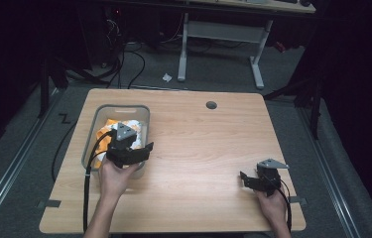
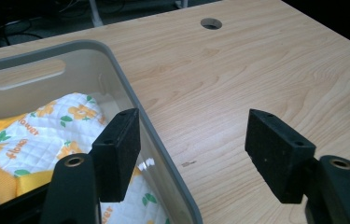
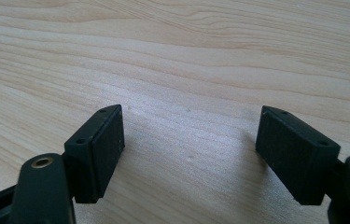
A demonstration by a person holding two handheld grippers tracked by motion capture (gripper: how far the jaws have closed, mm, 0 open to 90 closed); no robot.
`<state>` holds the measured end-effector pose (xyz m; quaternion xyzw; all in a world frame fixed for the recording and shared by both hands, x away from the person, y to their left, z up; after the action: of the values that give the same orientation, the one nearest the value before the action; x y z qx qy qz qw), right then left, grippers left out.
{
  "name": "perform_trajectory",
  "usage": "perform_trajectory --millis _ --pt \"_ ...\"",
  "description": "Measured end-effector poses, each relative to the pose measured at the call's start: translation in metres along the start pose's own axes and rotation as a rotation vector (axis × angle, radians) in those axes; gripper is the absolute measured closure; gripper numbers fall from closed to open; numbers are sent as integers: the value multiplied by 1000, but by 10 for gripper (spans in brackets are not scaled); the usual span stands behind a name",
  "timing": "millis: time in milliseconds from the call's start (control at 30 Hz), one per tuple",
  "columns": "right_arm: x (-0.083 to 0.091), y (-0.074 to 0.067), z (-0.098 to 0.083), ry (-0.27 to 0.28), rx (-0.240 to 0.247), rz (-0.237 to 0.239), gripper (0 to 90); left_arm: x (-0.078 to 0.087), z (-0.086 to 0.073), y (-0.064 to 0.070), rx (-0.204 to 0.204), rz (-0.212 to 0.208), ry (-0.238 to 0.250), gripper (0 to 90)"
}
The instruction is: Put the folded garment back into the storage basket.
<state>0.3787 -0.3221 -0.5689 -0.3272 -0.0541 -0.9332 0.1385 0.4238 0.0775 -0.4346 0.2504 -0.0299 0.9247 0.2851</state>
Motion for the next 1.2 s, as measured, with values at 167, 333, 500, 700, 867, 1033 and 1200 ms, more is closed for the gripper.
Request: perform_trajectory --millis 167,333,500,700,867,1033,1200 --pt "0 0 0 0 0 1 238 -1 2 8 5 -18 14 357" --pt "0 0 0 0 1 1 237 -4 1 15 -6 -37 5 357" --pt "0 0 0 0 1 1 238 -8 1 22 3 -64 6 357" --pt "0 0 0 0 4 3 237 -13 1 30 7 -98 1 356" --pt "0 0 0 0 3 3 237 -15 0 37 10 -116 5 355" --pt "0 0 0 0 3 3 237 -16 1 41 19 -130 18 356" --pt "0 0 0 0 3 3 238 -18 2 45 23 -142 22 356"
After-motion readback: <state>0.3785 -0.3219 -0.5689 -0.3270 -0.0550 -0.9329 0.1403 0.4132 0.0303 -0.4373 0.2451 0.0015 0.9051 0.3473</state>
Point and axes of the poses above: each handheld gripper's, and its own axes: x roughly backward along the jaws, z roughly out of its top, y roughly to its right, the point moved 7 cm from there along -x, roughly forward along the jaws, and after that the axes turned 8 degrees about y, right-handed, at the moved point
